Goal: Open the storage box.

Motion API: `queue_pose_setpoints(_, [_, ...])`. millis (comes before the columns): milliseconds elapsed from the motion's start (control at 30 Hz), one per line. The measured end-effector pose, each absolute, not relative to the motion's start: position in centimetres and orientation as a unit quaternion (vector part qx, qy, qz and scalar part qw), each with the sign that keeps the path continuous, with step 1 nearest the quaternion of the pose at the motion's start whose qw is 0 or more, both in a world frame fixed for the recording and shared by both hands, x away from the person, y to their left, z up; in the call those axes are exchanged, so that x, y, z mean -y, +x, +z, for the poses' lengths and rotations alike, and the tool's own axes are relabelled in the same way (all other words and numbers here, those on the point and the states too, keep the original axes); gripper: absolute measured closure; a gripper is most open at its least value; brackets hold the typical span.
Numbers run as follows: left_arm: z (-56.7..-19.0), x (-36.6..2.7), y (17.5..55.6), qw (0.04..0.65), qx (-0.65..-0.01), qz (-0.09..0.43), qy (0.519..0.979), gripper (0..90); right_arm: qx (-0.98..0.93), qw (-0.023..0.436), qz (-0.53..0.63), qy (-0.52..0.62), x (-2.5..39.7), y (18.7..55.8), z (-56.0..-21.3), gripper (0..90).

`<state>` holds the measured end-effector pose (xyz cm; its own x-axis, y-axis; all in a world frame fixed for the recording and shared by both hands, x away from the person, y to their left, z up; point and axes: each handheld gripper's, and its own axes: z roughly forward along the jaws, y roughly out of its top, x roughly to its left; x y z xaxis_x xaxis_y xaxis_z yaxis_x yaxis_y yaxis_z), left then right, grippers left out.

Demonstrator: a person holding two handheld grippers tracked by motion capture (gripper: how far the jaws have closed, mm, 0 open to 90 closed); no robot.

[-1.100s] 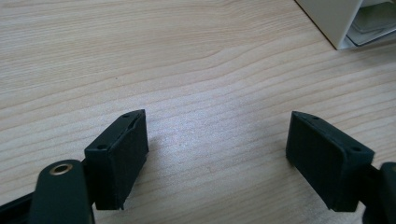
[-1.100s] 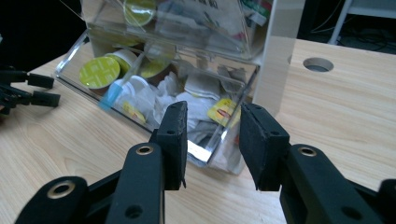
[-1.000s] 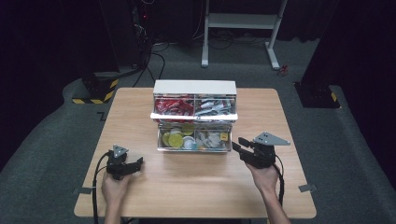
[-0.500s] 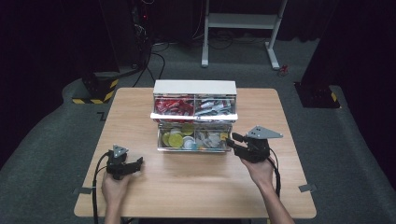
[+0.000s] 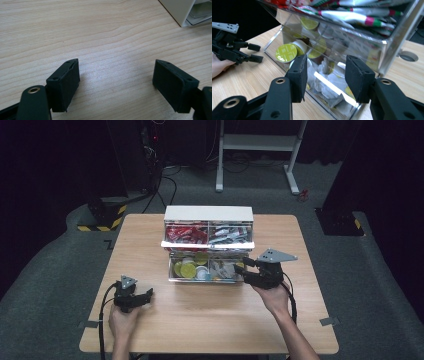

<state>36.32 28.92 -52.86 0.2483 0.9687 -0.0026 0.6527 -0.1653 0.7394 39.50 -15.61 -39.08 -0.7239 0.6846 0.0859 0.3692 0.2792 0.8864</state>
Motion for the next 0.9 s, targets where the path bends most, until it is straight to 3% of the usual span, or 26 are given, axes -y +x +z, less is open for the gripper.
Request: queue_pose_setpoints(900, [-52.9,-28.9,36.3,0.320,-0.561,0.247,0.723,22.2,-0.785,0.168,0.510,0.310,14.3,40.3,-35.6,50.8])
